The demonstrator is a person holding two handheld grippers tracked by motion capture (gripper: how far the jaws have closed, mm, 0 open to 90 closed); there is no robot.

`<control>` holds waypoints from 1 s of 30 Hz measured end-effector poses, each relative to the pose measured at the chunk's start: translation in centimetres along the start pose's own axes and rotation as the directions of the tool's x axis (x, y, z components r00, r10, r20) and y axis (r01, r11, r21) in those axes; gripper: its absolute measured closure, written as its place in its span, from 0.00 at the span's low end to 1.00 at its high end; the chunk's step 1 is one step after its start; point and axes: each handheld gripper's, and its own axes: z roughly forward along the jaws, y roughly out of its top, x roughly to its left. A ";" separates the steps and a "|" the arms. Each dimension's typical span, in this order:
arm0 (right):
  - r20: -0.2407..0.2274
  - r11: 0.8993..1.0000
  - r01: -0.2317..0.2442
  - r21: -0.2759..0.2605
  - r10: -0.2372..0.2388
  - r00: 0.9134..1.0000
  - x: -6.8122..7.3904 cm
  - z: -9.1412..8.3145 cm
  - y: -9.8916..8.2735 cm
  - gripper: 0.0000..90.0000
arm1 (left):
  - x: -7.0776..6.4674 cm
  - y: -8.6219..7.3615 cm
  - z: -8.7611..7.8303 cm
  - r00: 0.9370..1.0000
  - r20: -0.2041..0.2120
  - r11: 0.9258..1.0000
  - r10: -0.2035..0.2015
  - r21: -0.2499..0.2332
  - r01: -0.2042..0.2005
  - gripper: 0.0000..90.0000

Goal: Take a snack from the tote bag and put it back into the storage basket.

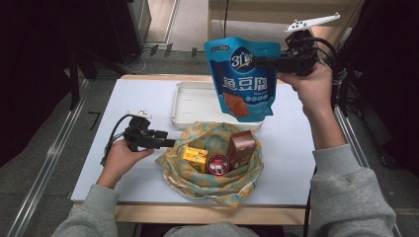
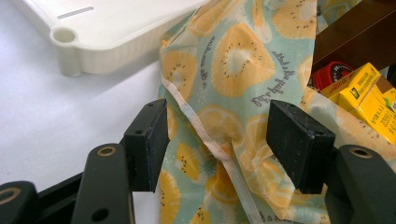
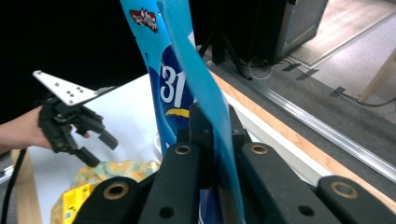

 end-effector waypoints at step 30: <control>0.113 0.993 -0.120 0.016 0.118 0.987 -5.5 7.4 -2.5 1.00 | 0.3 -0.2 -0.1 1.000 0.007 1.000 0.003 0.010 -0.003 0.45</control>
